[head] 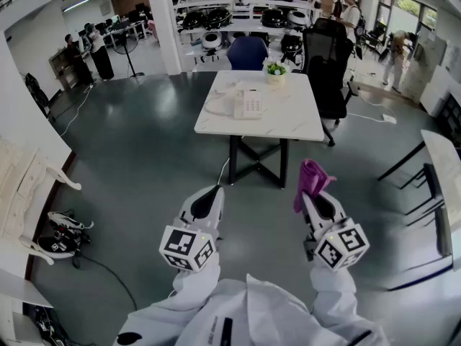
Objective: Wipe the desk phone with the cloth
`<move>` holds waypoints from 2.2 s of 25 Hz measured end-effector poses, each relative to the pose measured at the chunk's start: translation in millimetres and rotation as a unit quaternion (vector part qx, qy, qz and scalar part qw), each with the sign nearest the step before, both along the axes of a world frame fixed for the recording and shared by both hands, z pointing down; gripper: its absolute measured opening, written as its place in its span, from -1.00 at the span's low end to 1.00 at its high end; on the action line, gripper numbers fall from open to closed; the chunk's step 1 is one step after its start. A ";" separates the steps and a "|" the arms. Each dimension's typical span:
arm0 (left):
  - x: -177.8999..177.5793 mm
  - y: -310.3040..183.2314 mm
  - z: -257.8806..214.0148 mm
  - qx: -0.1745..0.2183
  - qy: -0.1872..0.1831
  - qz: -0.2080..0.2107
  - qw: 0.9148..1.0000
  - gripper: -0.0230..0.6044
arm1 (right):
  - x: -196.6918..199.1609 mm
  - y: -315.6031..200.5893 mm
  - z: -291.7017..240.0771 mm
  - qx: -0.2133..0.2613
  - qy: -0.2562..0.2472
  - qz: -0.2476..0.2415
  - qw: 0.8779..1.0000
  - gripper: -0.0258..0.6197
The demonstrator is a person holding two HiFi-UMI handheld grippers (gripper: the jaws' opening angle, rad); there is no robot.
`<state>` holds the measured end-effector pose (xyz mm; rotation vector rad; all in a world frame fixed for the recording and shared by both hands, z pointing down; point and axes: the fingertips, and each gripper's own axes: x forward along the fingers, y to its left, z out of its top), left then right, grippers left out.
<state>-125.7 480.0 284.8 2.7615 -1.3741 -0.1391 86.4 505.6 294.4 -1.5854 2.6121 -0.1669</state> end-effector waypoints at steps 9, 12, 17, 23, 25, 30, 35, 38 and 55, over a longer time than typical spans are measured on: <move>1.7 -2.5 3.4 -0.004 0.001 -0.005 1.000 -0.93 | 2.9 -3.5 2.5 0.005 0.017 -0.005 1.000 -0.80; 1.4 -0.2 5.9 -0.007 0.003 -0.008 1.000 -0.93 | 3.2 -2.6 4.9 0.003 0.013 -0.010 1.000 -0.80; 7.5 -3.5 4.7 -0.009 0.003 -0.018 1.000 -0.93 | 12.1 -9.6 4.6 0.005 0.011 -0.015 1.000 -0.79; 16.4 -0.8 10.9 -0.015 -0.005 -0.029 0.999 -0.93 | 24.3 -16.1 13.6 -0.003 -0.005 -0.020 1.000 -0.79; 20.1 0.1 14.9 -0.019 -0.005 -0.031 0.999 -0.93 | 28.6 -17.7 18.5 -0.008 -0.008 -0.020 1.000 -0.79; 22.2 -17.5 25.6 -0.025 -0.010 -0.042 0.999 -0.94 | 34.1 -41.6 31.5 -0.015 -0.020 -0.026 0.999 -0.79; 19.1 -44.1 32.7 -0.034 -0.007 -0.050 0.998 -0.93 | 31.0 -71.8 36.4 -0.020 -0.017 -0.031 0.999 -0.79; 19.0 -71.6 41.5 -0.042 -0.006 -0.048 0.998 -0.93 | 30.5 -99.1 42.6 -0.025 -0.019 -0.027 0.999 -0.79; 26.3 -270.7 48.9 -0.050 0.001 0.020 0.999 -0.93 | 19.4 -276.7 52.2 -0.043 -0.025 0.007 0.999 -0.79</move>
